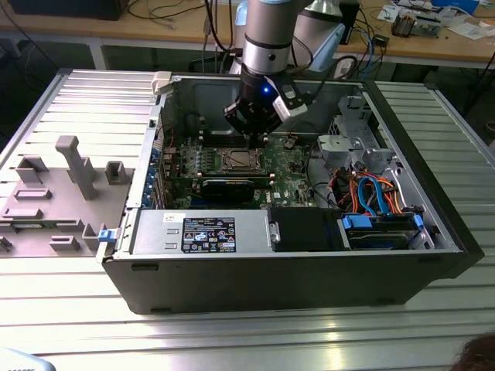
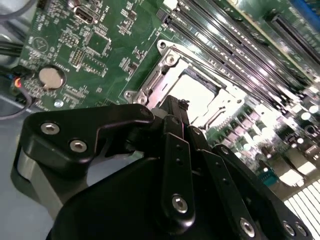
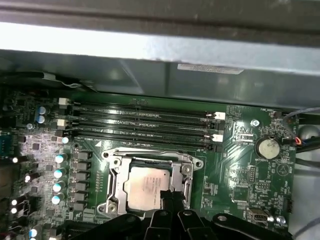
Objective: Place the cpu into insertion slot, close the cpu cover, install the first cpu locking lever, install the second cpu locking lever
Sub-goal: 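Install the first cpu locking lever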
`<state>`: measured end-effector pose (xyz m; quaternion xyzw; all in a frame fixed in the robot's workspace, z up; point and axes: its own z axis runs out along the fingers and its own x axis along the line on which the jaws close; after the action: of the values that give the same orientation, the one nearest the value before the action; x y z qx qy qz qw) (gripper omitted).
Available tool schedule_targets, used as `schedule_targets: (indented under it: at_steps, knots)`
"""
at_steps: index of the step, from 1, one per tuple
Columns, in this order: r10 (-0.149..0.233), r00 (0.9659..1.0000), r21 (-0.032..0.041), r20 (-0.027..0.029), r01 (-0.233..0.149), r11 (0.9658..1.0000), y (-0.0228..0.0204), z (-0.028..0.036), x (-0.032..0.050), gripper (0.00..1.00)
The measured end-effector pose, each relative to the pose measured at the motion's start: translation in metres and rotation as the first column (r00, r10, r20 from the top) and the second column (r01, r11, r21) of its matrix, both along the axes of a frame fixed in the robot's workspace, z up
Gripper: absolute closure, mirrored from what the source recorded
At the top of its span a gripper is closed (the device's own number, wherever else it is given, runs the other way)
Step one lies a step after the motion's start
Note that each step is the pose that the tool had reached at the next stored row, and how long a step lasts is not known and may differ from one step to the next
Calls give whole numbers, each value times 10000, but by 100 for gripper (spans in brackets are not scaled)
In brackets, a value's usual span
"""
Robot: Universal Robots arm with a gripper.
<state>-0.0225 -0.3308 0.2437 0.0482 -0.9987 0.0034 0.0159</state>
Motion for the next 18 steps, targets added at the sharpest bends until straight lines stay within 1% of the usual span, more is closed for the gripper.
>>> schedule_targets:
  at_steps: [3, 4, 10, 16, 18]
  knots:
    - [0, 10000, 1, 1, 0, 10000, 0, 84, 0, 89]
    - [0, 10000, -2, -1, 0, 10000, 0, 125, 0, 89]
    - [0, 10000, 0, 0, 0, 10000, 0, 254, 0, 89]
    - [0, 10000, 0, 0, 0, 10000, 0, 325, 0, 89]
    - [0, 10000, 1, 0, 0, 10000, 0, 340, 0, 89]
